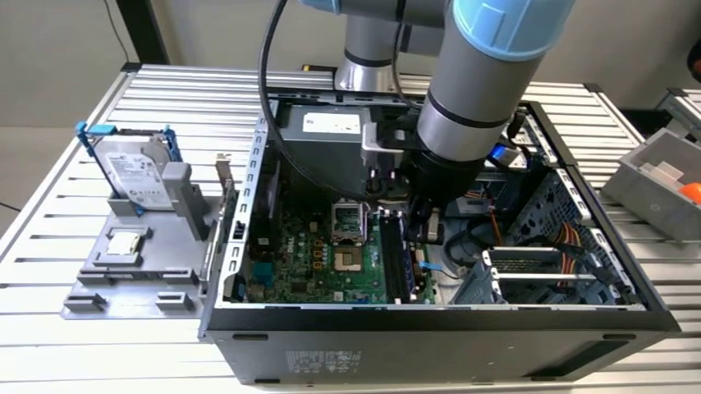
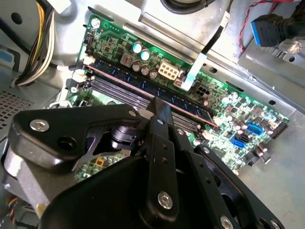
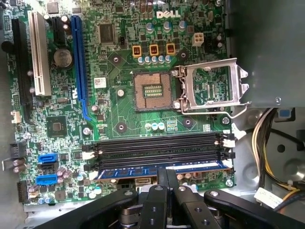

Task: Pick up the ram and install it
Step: 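Press down the ram until it locks into place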

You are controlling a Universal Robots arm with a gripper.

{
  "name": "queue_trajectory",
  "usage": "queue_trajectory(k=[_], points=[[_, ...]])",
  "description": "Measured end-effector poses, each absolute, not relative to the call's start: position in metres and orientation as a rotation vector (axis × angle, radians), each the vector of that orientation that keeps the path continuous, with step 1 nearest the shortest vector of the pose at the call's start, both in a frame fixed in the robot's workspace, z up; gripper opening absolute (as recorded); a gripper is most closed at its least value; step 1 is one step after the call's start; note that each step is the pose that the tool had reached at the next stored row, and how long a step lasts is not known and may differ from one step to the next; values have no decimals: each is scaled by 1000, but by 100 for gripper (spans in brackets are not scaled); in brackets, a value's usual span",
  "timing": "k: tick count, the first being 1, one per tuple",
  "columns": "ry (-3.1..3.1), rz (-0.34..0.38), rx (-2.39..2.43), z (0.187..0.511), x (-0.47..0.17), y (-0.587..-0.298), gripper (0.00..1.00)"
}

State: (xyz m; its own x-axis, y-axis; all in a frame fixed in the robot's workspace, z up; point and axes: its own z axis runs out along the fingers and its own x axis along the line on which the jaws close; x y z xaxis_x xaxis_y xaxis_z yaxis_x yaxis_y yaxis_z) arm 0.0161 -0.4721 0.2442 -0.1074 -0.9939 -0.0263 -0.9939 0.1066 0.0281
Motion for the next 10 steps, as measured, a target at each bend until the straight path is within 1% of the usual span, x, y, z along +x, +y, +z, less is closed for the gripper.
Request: queue_trajectory(k=[10], points=[[2337, 60, -2099, 260, 16, -472, 0]])
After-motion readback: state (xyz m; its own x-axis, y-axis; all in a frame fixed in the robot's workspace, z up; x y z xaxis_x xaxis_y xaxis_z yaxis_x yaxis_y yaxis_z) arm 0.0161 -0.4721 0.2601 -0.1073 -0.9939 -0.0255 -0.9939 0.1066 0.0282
